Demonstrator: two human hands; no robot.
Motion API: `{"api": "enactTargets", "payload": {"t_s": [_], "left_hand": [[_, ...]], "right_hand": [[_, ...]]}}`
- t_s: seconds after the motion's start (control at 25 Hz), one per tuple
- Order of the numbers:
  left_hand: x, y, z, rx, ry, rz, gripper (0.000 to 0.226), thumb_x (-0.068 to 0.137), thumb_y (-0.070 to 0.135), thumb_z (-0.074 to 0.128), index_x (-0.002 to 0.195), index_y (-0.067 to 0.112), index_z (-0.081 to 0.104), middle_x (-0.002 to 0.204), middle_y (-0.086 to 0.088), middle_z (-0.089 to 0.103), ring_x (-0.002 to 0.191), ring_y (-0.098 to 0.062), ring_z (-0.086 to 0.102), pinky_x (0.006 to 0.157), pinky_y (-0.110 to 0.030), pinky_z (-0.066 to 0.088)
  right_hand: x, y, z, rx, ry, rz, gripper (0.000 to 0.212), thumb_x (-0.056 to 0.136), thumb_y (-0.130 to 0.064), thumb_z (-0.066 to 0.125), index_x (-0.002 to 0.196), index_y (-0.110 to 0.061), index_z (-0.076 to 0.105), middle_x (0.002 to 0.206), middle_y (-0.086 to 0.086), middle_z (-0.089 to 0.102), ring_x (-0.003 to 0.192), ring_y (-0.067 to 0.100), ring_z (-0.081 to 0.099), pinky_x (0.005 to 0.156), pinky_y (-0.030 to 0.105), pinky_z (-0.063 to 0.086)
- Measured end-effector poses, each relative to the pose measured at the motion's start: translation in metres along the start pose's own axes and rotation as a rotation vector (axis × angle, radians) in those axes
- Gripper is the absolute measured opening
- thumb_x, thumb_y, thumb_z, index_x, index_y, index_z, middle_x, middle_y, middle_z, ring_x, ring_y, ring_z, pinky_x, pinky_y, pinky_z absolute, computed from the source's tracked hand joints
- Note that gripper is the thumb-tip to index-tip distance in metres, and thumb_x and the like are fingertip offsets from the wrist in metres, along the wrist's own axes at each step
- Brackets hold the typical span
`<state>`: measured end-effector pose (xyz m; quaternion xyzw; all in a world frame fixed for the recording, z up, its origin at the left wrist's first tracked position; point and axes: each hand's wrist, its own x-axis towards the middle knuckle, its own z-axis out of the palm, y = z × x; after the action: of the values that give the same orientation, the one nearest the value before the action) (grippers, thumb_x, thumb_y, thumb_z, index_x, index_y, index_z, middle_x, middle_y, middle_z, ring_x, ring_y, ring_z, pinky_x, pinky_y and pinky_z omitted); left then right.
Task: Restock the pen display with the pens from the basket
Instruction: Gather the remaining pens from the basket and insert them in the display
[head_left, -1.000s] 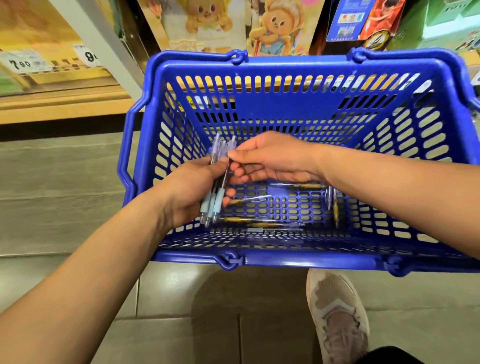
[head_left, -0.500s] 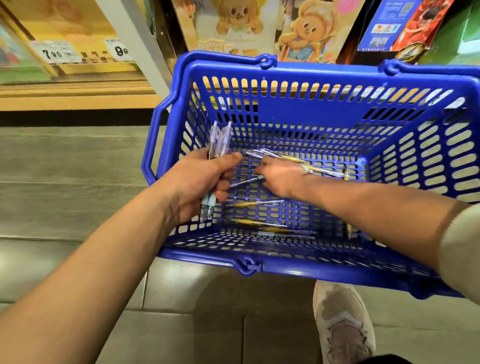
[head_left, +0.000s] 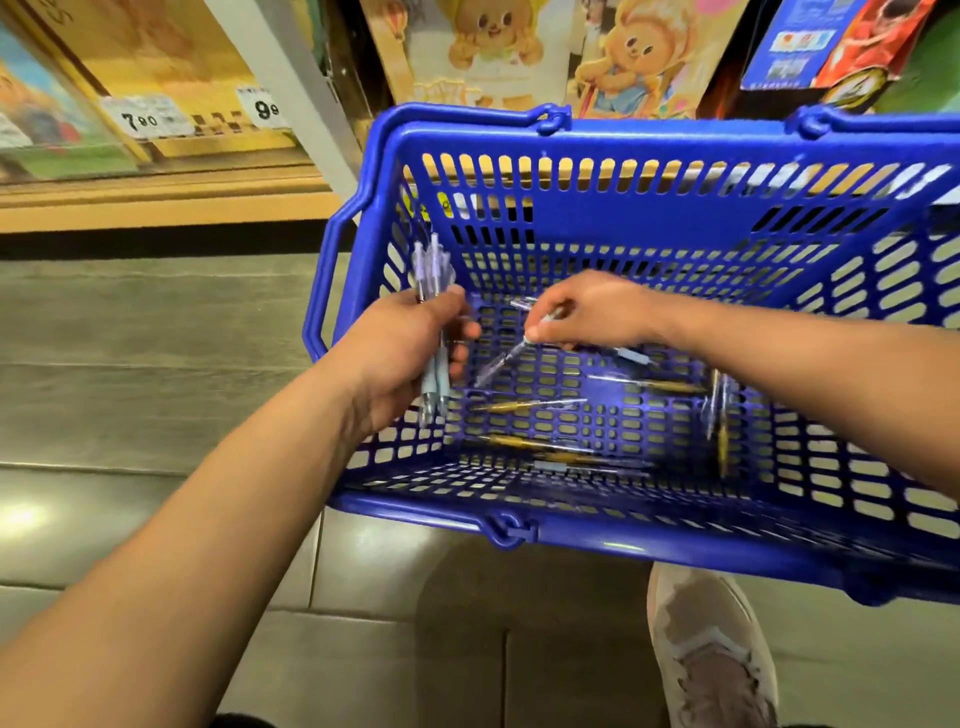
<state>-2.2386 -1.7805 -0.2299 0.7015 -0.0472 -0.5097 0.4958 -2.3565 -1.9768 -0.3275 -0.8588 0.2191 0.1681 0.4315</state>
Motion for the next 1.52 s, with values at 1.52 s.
{"api": "enactTargets", "payload": {"t_s": [1.52], "left_hand": [[0.003,-0.016,0.011,-0.129,0.032,0.030,0.007,0.101,0.012,0.058,0.097,0.008,0.055,0.066,-0.001,0.059,0.054,-0.014,0.054,0.052,-0.028,0.051]], "right_hand": [[-0.020,0.057,0.035,0.224,0.312,0.413,0.018,0.086,-0.034,0.079,0.097,-0.024,0.070,0.094,-0.005,0.074,0.090,0.013,0.068,0.082,0.023,0.052]]}}
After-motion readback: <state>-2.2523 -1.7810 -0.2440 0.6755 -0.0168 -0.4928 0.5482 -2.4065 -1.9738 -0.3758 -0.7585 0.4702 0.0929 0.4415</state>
